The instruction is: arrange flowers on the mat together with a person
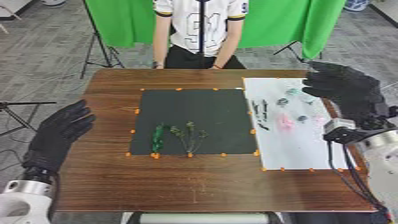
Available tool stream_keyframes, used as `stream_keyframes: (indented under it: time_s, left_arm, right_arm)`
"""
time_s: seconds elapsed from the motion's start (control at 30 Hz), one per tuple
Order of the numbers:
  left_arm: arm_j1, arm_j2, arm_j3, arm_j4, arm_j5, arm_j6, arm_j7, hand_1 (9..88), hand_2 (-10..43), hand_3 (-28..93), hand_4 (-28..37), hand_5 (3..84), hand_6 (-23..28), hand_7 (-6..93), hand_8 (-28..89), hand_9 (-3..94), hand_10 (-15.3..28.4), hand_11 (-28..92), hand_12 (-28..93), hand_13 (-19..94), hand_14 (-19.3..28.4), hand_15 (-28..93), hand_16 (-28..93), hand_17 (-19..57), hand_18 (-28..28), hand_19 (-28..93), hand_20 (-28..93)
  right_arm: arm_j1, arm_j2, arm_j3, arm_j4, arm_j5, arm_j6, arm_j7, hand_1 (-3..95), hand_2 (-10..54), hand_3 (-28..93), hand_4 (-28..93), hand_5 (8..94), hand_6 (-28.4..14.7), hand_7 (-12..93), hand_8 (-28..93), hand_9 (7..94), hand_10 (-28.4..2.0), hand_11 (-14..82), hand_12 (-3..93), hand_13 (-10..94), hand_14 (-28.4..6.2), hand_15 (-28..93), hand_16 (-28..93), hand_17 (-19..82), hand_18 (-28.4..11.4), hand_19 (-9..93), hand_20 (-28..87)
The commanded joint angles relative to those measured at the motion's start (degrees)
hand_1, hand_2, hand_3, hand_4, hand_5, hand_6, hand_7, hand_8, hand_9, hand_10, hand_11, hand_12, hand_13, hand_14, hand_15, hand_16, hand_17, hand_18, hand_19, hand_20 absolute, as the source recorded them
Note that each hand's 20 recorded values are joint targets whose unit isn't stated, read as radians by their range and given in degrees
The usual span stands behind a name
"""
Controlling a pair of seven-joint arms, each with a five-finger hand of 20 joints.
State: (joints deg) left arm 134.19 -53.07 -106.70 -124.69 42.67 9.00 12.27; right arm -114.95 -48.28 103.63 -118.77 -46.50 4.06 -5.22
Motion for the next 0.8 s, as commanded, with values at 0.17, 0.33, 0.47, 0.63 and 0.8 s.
stream_keyframes:
  time_s: [0.17,0.33,0.47,0.63,0.8]
  left_arm:
    - [0.48,-0.96,1.18,0.61,0.06,-0.53,-0.21,27.4,-2.5,71,-25.8,35.8,4.5,17.7,-8,30.0,10.9,23,17,26,14.1,28,0,-5.0,20.4,50,6]
    - [-3.06,0.71,2.06,1.75,0.64,-2.40,-1.41,27.2,-2.6,71,-25.6,35.8,4.5,18.0,-8,30.5,11.1,23,17,27,14.1,29,0,-5.2,20.5,50,6]
    - [-1.04,0.06,2.11,1.44,0.21,-1.81,-1.38,27.3,-2.5,71,-25.7,36.0,4.5,18.1,-9,30.7,11.3,23,17,27,14.2,30,0,-5.2,20.5,50,6]
    - [-1.31,-0.26,1.31,2.20,-0.41,-1.40,-1.65,27.2,-2.5,71,-25.8,36.0,4.6,18.0,-9,30.7,11.4,23,17,27,14.3,30,0,-5.3,20.5,50,6]
    - [-1.66,-1.09,2.25,2.46,-0.16,-2.13,-2.51,27.1,-2.5,71,-25.8,36.1,4.6,18.1,-9,31.3,11.5,24,17,27,14.4,31,0,-5.3,20.5,50,6]
  right_arm:
    - [-11.91,-7.25,5.16,-2.15,-6.64,0.14,-1.57,11.7,8.3,84,-26,42.2,-5.0,17,-10,41.8,-16.0,13.4,22.7,35,-13.8,27,23,10,-22.4,45,22]
    - [-14.10,-10.34,7.40,-2.67,-6.36,-0.90,-2.77,11.3,8.5,84,-26,41.7,-5.0,17,-9,42.1,-15.9,13.4,22.8,35,-13.6,27,23,10,-22.6,46,22]
    - [-13.68,-10.92,7.46,-2.28,-6.90,-2.09,-1.35,11.2,8.5,84,-26,41.7,-5.0,17,-9,42.1,-15.9,13.4,22.9,35,-13.6,27,23,10,-22.6,46,23]
    - [-12.57,-11.17,6.06,-1.23,-7.09,-2.55,-1.01,11.9,7.5,85,-26,41.7,-5.1,17,-9,42.1,-15.8,13.5,22.9,35,-13.7,27,24,10,-22.5,46,23]
    - [-12.05,-11.52,5.61,-0.91,-6.53,-2.56,-0.35,11.9,7.5,84,-26,42.2,-5.2,17,-9,42.5,-15.9,13.8,23.0,35,-13.7,27,23,10,-22.4,46,23]
